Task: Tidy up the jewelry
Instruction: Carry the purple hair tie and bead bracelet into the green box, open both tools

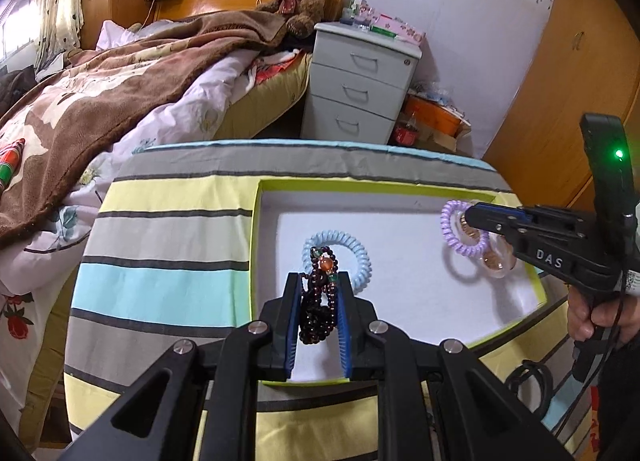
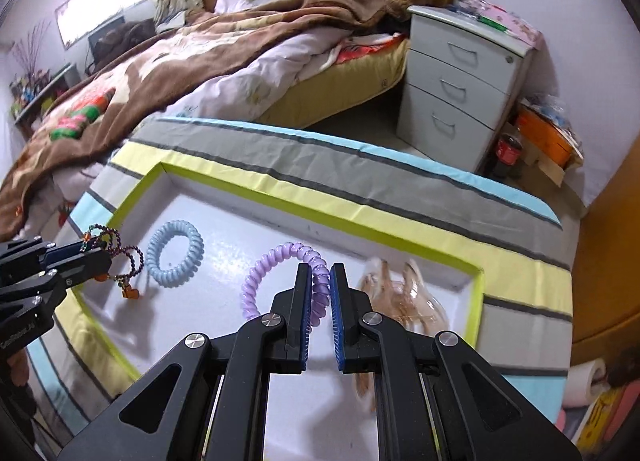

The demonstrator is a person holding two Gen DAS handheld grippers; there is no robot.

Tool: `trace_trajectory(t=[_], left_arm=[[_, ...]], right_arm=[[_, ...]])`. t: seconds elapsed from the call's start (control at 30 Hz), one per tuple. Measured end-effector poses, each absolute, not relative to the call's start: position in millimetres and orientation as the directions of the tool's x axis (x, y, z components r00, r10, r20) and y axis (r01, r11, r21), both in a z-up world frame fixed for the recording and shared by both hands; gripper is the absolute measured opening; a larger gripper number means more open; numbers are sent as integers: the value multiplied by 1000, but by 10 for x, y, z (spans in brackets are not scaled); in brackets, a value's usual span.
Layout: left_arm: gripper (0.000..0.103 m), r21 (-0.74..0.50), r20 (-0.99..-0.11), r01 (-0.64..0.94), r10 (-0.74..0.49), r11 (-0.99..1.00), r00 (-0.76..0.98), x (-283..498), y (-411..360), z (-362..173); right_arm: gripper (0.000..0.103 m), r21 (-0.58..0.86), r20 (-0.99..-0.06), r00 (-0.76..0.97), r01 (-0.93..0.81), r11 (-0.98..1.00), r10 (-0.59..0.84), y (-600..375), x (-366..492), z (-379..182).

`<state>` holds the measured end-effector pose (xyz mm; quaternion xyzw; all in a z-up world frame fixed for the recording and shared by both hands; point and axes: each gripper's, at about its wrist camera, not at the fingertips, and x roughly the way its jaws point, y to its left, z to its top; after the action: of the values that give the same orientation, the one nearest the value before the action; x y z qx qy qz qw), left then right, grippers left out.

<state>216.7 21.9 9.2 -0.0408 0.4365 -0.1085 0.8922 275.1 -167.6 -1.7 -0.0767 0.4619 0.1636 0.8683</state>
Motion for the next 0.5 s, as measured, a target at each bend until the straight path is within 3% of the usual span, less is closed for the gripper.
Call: trace_trajectory(t=[0.5], left_arm=[[18,-139,-814,131,-188,982,549,2271,199,-140]], right_arm=[[10,-117,-843,520,-425,898,136,-1462,2837,-141]])
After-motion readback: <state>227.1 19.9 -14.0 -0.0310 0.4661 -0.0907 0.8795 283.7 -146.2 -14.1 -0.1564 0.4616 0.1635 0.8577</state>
